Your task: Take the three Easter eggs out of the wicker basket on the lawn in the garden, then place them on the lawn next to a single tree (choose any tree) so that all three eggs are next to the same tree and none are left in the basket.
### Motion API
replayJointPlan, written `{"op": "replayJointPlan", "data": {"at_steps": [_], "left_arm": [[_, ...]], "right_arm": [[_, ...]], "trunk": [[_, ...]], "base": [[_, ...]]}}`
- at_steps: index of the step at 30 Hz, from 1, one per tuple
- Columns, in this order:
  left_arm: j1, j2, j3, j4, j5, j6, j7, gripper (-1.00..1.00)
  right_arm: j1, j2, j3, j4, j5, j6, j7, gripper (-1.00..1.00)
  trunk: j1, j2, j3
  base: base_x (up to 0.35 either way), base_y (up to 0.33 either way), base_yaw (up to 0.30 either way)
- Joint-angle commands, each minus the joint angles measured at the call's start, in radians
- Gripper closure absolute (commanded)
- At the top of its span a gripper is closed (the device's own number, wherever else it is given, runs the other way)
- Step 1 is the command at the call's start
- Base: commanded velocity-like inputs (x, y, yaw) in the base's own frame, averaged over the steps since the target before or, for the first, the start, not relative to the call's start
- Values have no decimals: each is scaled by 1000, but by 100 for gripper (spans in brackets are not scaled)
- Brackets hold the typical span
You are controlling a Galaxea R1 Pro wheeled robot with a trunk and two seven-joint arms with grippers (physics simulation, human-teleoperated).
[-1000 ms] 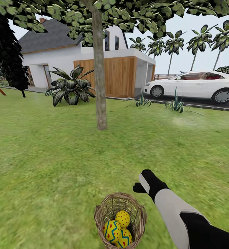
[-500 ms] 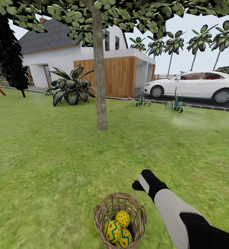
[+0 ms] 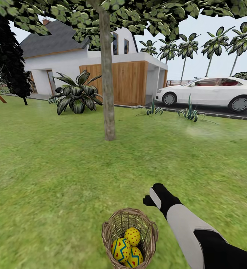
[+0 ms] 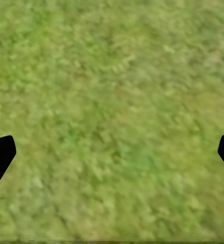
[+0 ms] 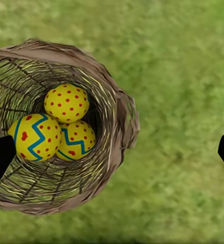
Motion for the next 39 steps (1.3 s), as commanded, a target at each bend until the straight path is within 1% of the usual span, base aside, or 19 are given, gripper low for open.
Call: {"op": "replayJointPlan", "data": {"at_steps": [1,5,12,13,16,17,18,19,20,23,24,25,26,28,29,33,36,37,39], "left_arm": [[-2,0,2,1,-5,4,-3,-100],[-4,-2,-1,-3,-4,62,-8,-100],[-5,-5,-1,-18,-4,96,0,-100],[-6,-5,0,-19,-4,98,14,-100],[-7,-9,5,-34,-1,108,125,-100],[-8,-14,7,-73,0,124,193,-100],[-8,-17,8,-107,0,139,226,-100],[-8,-20,8,-150,0,159,257,-100],[-7,-25,9,-269,0,215,315,-100],[-4,-30,9,-543,0,327,417,-100],[3,-39,11,-752,0,414,513,-100],[7,-46,13,-847,0,461,568,-100],[19,-63,25,-1012,0,552,684,-100],[32,-86,41,-1141,1,625,786,-100],[41,-110,55,-1233,1,675,852,-100],[66,-145,73,-1341,1,736,892,-100],[84,-153,82,-1365,1,750,857,-100],[117,-159,119,-1382,-2,761,800,-100],[124,-160,134,-1386,-2,763,789,-100]], "right_arm": [[0,1,-6,-1,-3,3,-6,-100],[0,2,-6,1,-3,3,-5,-100],[0,4,-6,4,-2,4,-5,-100],[0,5,-6,4,-3,4,-5,-100],[0,5,-6,5,-3,3,-5,-100],[0,5,-5,5,-3,3,-5,-100],[0,5,-5,5,-3,2,-5,-100],[0,5,-5,5,-3,2,-5,-100],[0,5,-5,5,-3,2,-5,-100],[0,5,-5,5,-3,1,-5,-100],[0,5,-5,5,-3,1,-5,-100],[0,5,-5,5,-3,0,-5,-100],[0,5,-5,5,-3,0,-5,-100],[0,5,-5,4,-2,0,-5,-100],[0,5,-5,4,-2,-1,-4,-100],[0,5,-5,2,-2,-2,-4,-100],[0,5,-5,1,-2,-3,-4,-100],[0,5,-5,-1,-2,-3,-3,-100],[0,5,-5,-1,-3,-3,-3,-100]], "trunk": [[0,-1,-1],[0,-1,-1],[0,-1,-1],[0,-1,-1],[0,-1,-1],[0,-1,-1],[0,-1,-1],[0,-1,-1],[0,-1,-1],[0,-1,-1],[0,-1,-1],[0,-1,-1],[0,-1,-1],[0,-1,-1],[0,-1,-1],[0,-1,-1],[0,-1,-1],[0,-1,-1],[0,-1,-1]], "base": [[0,0,0],[0,0,0],[0,0,0],[0,0,0],[0,0,0],[0,0,0],[0,0,0],[0,0,0],[0,0,0],[0,0,0],[0,0,0],[0,0,0],[0,0,0],[0,0,0],[0,0,0],[0,0,0],[0,0,0],[0,0,0],[0,0,0]]}}
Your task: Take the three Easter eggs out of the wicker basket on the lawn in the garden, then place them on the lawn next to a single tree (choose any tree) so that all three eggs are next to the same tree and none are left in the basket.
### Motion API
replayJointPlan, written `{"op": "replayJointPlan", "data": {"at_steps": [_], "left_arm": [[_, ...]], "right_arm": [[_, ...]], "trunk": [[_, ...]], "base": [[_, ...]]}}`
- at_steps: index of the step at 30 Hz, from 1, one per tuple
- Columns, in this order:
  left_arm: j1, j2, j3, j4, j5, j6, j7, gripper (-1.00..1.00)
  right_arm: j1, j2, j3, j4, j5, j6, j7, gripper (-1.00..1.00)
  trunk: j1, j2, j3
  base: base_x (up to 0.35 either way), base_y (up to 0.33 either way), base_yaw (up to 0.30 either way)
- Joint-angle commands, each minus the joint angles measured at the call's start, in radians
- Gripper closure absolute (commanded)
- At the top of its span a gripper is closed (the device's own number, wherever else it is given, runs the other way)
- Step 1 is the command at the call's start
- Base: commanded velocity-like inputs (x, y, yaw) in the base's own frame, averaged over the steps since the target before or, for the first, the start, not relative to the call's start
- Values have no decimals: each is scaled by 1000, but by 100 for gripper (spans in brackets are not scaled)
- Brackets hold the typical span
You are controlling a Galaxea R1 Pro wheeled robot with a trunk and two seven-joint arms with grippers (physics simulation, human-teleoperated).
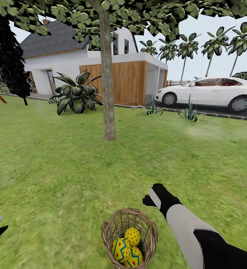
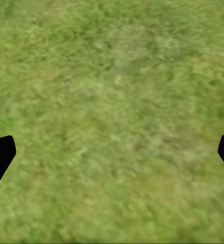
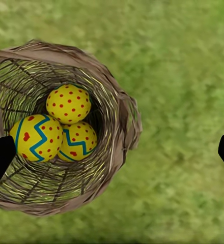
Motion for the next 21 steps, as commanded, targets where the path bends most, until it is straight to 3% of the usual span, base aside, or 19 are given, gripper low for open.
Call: {"op": "replayJointPlan", "data": {"at_steps": [1,10,21], "left_arm": [[6,-1,12,-3,1,6,-12,-100],[16,-2,28,-7,1,10,-33,-100],[48,-2,33,-7,-4,10,-108,-100]], "right_arm": [[0,2,-6,-1,-3,2,-6,-100],[-1,4,-6,0,-3,1,-4,-100],[0,3,-6,2,-2,6,-8,-100]], "trunk": [[0,-1,-1],[0,-1,-1],[42,-78,-35]], "base": [[0,0,0],[0,0,0],[0,0,0]]}}
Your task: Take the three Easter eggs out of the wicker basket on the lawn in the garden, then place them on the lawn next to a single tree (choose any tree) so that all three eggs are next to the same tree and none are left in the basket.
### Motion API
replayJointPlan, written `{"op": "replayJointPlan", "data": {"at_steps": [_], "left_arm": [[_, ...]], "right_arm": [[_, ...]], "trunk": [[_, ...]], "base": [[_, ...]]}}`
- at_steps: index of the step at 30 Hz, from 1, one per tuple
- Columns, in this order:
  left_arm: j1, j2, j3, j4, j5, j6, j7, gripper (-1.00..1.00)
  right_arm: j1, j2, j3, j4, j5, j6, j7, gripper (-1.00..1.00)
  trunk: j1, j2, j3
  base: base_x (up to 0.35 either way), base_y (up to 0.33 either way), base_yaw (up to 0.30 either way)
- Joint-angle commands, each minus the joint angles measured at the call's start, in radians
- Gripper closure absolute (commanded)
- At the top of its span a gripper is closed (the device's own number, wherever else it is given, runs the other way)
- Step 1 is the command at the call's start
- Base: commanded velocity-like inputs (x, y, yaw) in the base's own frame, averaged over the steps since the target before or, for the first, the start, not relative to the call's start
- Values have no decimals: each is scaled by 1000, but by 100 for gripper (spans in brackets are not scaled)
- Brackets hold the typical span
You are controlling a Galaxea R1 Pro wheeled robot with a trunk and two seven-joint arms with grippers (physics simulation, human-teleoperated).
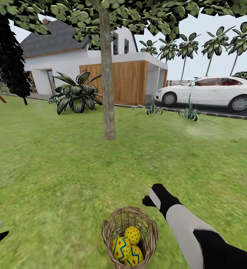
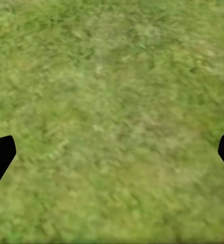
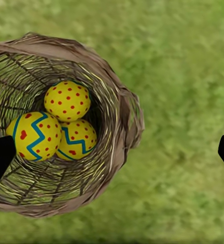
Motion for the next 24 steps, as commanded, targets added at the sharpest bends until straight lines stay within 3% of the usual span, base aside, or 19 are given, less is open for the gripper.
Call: {"op": "replayJointPlan", "data": {"at_steps": [1,24], "left_arm": [[1,0,2,-1,2,5,-4,-100],[5,0,3,-1,2,6,-10,-100]], "right_arm": [[-1,1,-7,-1,-3,3,-6,-100],[-1,-10,-16,-2,-2,-2,-13,-100]], "trunk": [[4,-8,-4],[92,-169,-76]], "base": [[0,0,0],[0,0,0]]}}
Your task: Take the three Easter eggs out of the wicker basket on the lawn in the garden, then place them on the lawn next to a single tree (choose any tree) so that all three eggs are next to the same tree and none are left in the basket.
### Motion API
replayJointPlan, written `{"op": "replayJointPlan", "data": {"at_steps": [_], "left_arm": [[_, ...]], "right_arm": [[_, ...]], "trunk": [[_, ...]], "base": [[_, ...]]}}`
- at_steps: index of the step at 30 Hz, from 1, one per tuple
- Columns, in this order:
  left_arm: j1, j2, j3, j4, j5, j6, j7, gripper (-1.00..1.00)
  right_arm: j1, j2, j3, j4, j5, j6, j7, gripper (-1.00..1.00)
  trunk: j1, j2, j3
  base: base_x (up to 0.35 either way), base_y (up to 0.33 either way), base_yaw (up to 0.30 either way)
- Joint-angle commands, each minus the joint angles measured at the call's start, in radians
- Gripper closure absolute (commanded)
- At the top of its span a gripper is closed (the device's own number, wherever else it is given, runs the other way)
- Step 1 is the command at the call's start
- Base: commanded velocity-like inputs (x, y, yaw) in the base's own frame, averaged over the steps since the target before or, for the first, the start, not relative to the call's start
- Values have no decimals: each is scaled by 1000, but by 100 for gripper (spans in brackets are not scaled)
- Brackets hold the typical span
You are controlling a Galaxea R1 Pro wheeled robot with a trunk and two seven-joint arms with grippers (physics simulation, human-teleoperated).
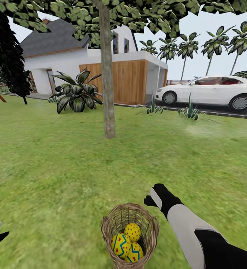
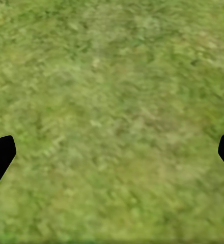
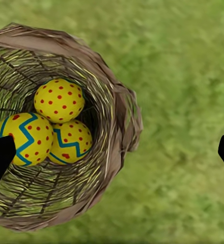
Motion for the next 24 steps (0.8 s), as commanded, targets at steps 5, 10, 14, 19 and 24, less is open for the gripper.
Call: {"op": "replayJointPlan", "data": {"at_steps": [5,10,14,19,24], "left_arm": [[1,0,2,-1,3,6,-3,-100],[1,0,2,-1,3,7,-3,-100],[1,0,2,-1,3,14,-3,-100],[1,0,2,-1,3,27,-3,-100],[1,0,2,-1,3,30,-3,-100]], "right_arm": [[-1,1,-6,-1,-2,1,-6,-100],[-1,2,-7,-1,-2,1,-6,-100],[-1,1,-8,-1,-2,1,-6,-100],[-1,1,-9,-1,-2,1,-6,-100],[0,1,-10,-1,-3,1,-6,-100]], "trunk": [[19,-36,-17],[38,-71,-32],[54,-99,-45],[73,-134,-61],[92,-169,-76]], "base": [[0,0,0],[0,0,0],[0,0,0],[0,0,0],[0,0,0]]}}
